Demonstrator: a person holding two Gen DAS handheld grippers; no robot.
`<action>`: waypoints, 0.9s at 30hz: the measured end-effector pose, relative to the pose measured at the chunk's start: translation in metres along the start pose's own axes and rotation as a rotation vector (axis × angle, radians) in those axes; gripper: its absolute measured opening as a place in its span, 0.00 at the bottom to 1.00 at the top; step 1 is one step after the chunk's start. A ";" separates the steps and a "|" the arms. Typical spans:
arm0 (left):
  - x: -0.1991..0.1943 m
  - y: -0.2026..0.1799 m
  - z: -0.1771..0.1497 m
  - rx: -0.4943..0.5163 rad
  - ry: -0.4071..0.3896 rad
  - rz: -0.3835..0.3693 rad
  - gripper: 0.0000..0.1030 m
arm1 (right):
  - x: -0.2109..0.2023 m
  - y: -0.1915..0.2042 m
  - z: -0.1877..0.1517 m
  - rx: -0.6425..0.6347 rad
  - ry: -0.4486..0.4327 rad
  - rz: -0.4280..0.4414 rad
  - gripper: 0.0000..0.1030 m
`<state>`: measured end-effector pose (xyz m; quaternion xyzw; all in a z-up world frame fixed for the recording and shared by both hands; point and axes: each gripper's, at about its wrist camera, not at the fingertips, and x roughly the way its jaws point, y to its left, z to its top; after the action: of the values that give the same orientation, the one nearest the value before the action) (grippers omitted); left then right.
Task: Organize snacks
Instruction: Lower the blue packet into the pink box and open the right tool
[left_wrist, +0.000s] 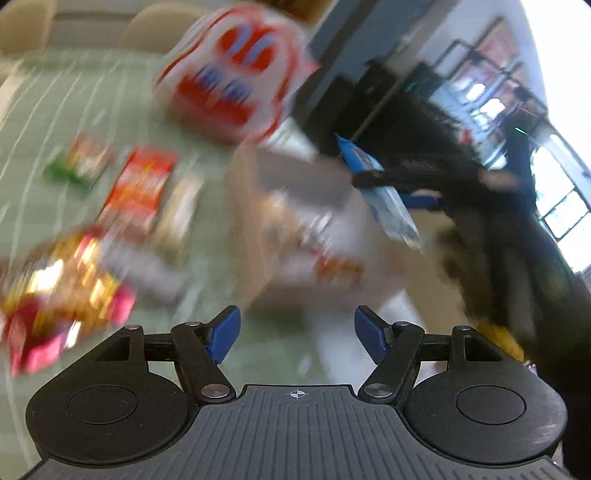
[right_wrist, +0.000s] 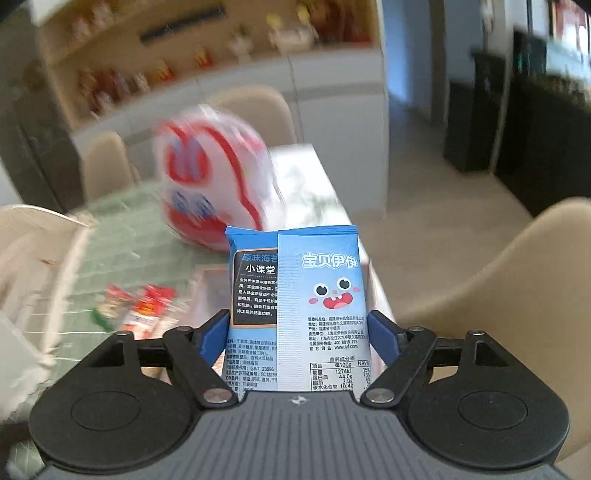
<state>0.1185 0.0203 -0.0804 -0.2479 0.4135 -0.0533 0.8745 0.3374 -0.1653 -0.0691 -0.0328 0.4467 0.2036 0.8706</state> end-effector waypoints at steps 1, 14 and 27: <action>-0.004 0.008 -0.010 -0.014 0.015 0.023 0.72 | 0.022 0.004 -0.005 -0.022 0.059 -0.017 0.80; -0.027 0.075 -0.032 -0.140 0.020 0.106 0.71 | 0.022 0.024 -0.045 -0.166 -0.079 -0.040 0.82; -0.056 0.106 -0.042 -0.146 -0.039 0.171 0.71 | -0.008 0.090 -0.045 -0.183 -0.127 -0.015 0.82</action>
<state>0.0388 0.1134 -0.1147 -0.2759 0.4188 0.0567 0.8633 0.2643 -0.0960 -0.0790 -0.1025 0.3699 0.2388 0.8920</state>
